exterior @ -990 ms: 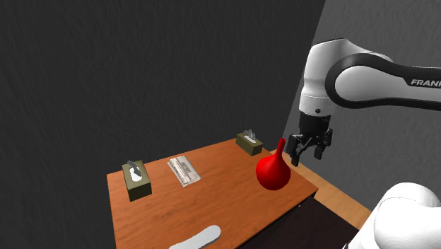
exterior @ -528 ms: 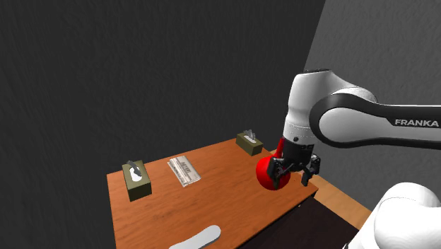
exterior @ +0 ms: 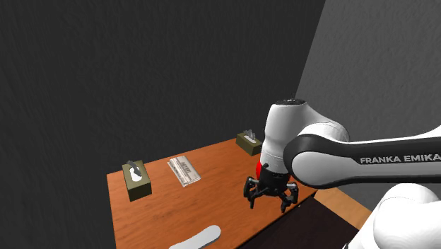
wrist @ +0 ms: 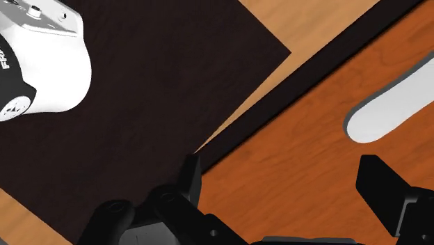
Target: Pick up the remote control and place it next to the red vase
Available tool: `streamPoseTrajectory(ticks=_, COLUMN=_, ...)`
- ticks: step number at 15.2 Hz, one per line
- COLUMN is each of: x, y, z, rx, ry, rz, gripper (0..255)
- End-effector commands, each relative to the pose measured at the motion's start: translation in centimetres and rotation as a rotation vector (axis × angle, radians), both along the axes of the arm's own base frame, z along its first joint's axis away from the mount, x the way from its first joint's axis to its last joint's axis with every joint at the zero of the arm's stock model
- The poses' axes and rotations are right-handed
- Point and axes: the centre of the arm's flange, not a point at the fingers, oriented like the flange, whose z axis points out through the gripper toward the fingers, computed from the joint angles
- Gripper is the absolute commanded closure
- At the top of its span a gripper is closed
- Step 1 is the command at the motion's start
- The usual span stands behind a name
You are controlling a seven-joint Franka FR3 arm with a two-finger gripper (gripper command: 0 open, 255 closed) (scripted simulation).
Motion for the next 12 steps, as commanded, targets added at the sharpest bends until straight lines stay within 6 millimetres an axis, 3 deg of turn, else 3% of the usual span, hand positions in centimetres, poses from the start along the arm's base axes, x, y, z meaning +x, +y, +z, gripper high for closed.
streamPoseTrajectory(ticks=1, x=0.5, y=1.9, z=-2.2, rx=-0.001, ry=-0.011, rz=-0.072, gripper=0)
streamPoseTrajectory(ticks=12, x=6.0, y=9.9, z=-12.4, rx=-0.014, ry=-0.06, rz=-0.442, gripper=0)
